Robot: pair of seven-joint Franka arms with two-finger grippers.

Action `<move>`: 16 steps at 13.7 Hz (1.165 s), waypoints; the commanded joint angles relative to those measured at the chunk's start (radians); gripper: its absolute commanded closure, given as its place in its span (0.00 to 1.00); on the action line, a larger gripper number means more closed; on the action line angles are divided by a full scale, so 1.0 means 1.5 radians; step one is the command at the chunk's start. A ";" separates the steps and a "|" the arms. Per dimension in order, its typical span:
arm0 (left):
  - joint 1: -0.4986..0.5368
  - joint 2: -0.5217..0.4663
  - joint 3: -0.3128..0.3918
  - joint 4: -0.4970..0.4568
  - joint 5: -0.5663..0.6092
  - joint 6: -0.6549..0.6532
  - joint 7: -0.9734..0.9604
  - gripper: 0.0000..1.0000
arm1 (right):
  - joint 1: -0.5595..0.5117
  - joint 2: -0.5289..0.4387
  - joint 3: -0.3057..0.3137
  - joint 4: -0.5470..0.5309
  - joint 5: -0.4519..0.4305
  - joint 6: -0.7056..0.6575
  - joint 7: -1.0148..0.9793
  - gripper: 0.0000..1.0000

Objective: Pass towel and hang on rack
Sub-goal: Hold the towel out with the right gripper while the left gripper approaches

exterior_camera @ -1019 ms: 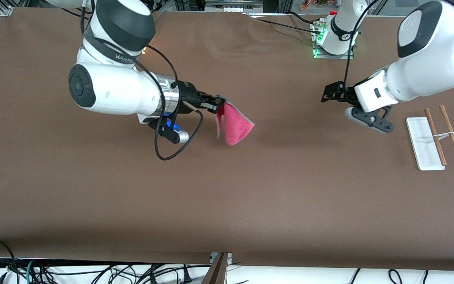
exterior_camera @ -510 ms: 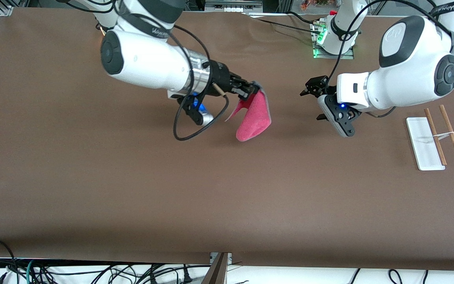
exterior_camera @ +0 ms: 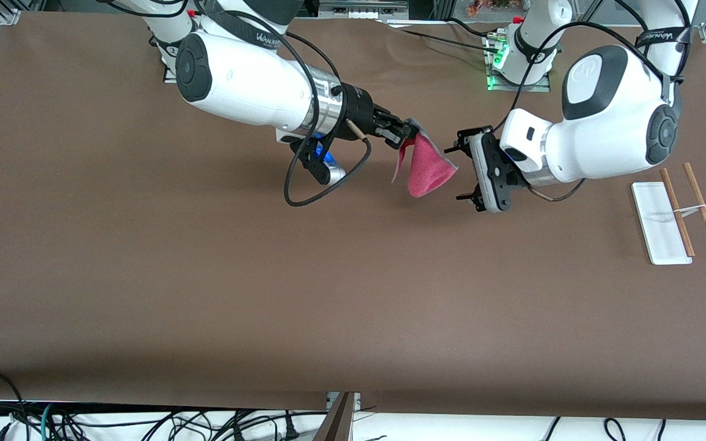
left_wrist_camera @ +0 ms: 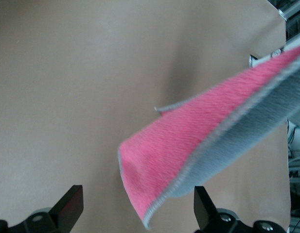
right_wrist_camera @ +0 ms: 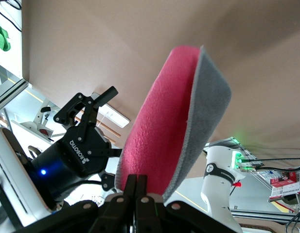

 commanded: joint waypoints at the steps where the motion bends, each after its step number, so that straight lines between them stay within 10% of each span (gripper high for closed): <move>1: -0.006 0.002 0.001 0.007 -0.021 0.006 0.062 0.00 | 0.004 -0.004 -0.003 0.002 -0.001 0.005 0.014 1.00; 9: -0.020 0.027 0.001 0.006 -0.046 0.038 0.107 0.01 | 0.004 -0.004 -0.003 0.002 -0.010 0.006 0.025 1.00; 10: -0.020 0.027 0.001 0.006 -0.046 0.038 0.123 0.14 | 0.004 -0.004 -0.002 0.002 -0.010 0.006 0.026 1.00; 12: -0.020 0.027 0.001 0.006 -0.055 0.037 0.137 0.92 | 0.005 -0.004 -0.002 0.002 -0.010 0.006 0.029 1.00; 16: -0.020 0.027 0.001 0.001 -0.061 0.036 0.136 1.00 | 0.005 -0.004 -0.003 0.002 -0.010 0.006 0.029 1.00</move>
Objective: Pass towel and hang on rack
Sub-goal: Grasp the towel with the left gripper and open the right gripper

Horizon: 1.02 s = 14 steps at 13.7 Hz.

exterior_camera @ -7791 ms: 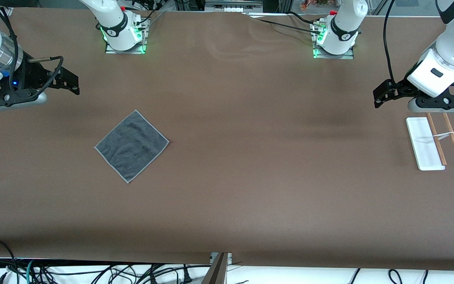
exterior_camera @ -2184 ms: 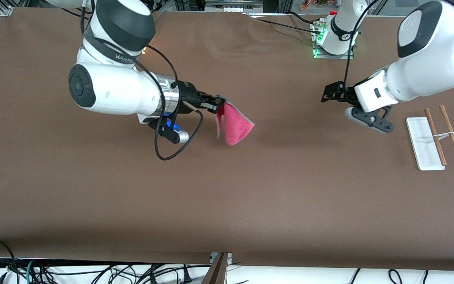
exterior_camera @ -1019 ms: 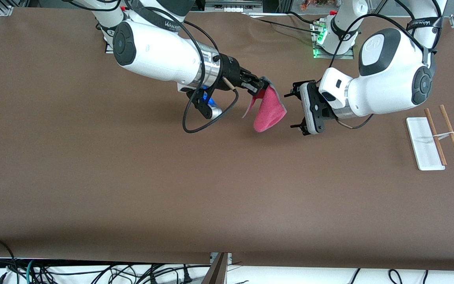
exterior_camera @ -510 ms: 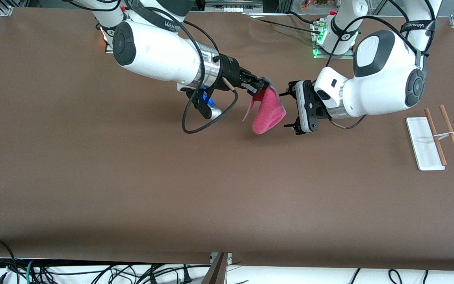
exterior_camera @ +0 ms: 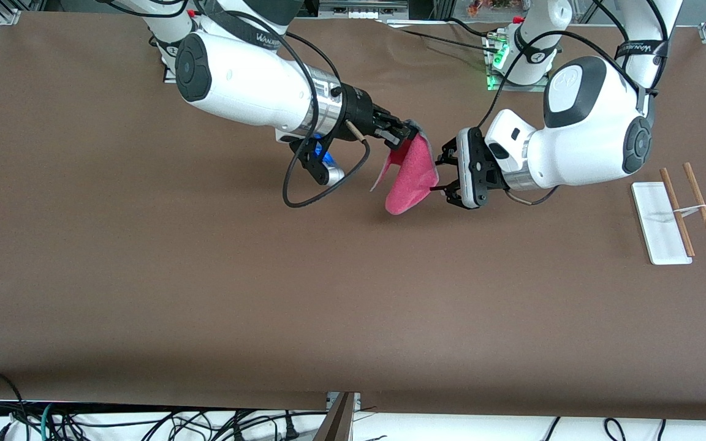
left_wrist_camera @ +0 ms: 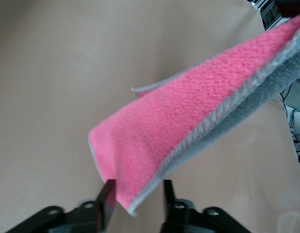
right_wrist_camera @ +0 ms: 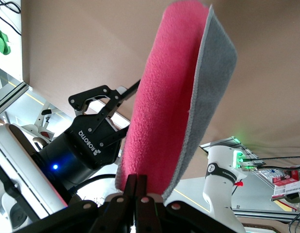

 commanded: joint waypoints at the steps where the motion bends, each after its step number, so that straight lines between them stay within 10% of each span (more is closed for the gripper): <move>1: -0.004 0.001 0.002 0.001 -0.021 0.004 0.020 1.00 | 0.005 -0.004 -0.002 0.002 -0.009 0.005 0.018 1.00; 9: -0.002 -0.001 0.003 0.003 -0.021 0.002 0.017 1.00 | 0.005 -0.004 -0.002 0.002 -0.009 0.008 0.017 1.00; 10: -0.001 -0.002 0.003 0.004 -0.021 0.000 0.017 1.00 | 0.004 -0.004 -0.002 0.002 -0.009 0.009 0.017 0.72; 11: 0.000 -0.003 0.003 0.004 -0.020 -0.002 0.017 1.00 | 0.003 -0.004 -0.002 0.002 -0.009 0.013 0.017 0.22; 12: 0.002 -0.004 0.003 0.005 -0.019 -0.003 0.016 1.00 | 0.001 -0.004 -0.005 0.002 -0.009 0.015 0.017 0.00; 14: 0.006 -0.005 0.004 0.011 -0.012 -0.006 0.015 1.00 | -0.003 -0.004 -0.010 0.002 -0.008 0.010 0.016 0.00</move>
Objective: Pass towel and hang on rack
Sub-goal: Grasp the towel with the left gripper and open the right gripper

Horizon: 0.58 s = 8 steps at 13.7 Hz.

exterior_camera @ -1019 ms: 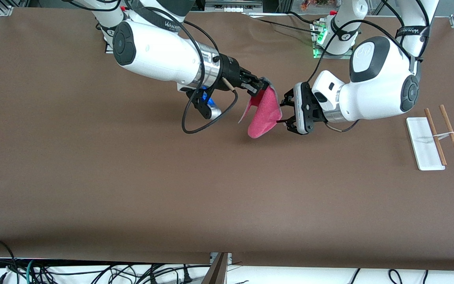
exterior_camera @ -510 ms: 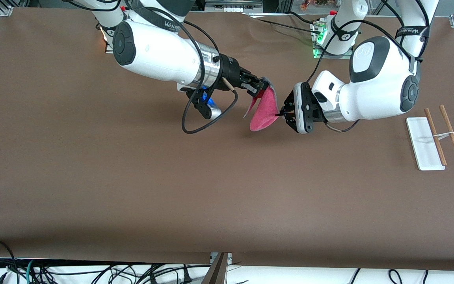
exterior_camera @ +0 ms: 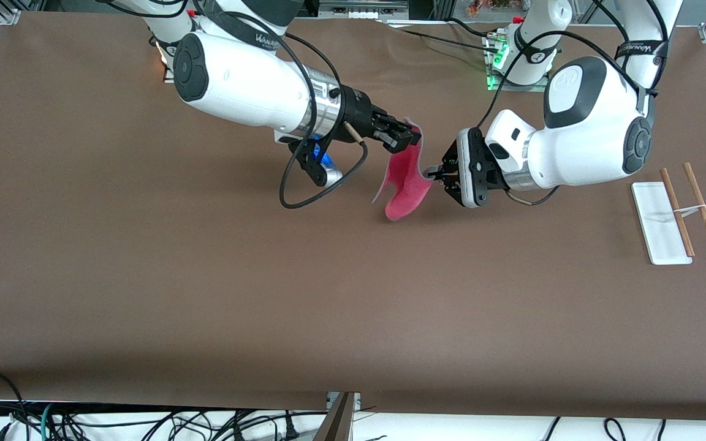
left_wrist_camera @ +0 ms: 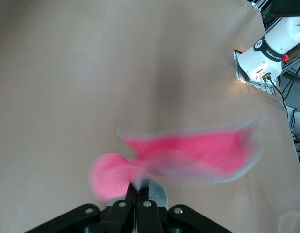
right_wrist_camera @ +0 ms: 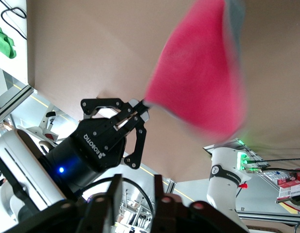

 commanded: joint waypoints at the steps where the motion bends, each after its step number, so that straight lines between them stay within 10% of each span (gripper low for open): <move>1: 0.007 -0.006 0.005 0.011 -0.007 -0.007 0.015 1.00 | -0.009 -0.004 -0.008 0.002 -0.007 -0.002 0.011 0.00; 8: 0.057 -0.003 0.030 0.060 0.113 -0.082 0.018 1.00 | -0.132 -0.006 -0.007 0.001 -0.083 -0.121 -0.189 0.00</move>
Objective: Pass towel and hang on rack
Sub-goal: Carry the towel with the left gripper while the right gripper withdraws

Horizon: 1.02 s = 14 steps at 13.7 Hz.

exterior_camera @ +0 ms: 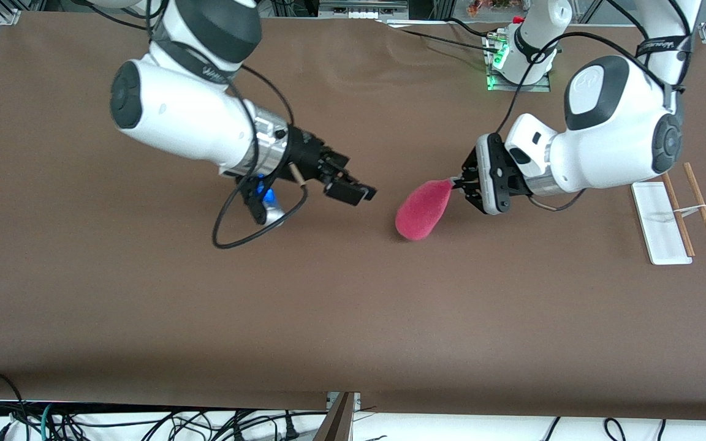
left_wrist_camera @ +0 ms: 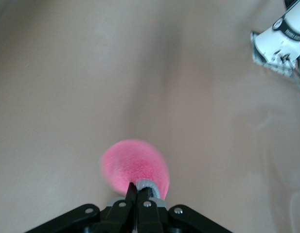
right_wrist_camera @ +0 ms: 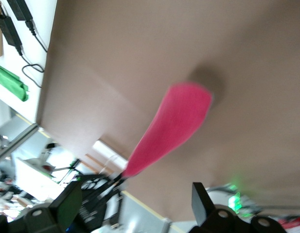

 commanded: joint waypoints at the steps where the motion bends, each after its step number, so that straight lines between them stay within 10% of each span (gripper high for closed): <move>1: 0.058 0.001 -0.001 0.024 0.066 -0.054 0.016 1.00 | -0.062 -0.018 0.007 0.000 -0.009 -0.102 -0.142 0.00; 4: 0.132 0.001 -0.001 0.031 0.148 -0.096 0.022 1.00 | -0.111 -0.059 -0.040 -0.014 -0.018 -0.199 -0.309 0.00; 8: 0.245 0.003 -0.001 0.056 0.257 -0.121 0.088 1.00 | -0.112 -0.225 -0.169 -0.205 -0.034 -0.230 -0.557 0.00; 14: 0.387 0.042 0.004 0.095 0.362 -0.114 0.197 1.00 | -0.065 -0.329 -0.284 -0.306 -0.196 -0.253 -0.761 0.00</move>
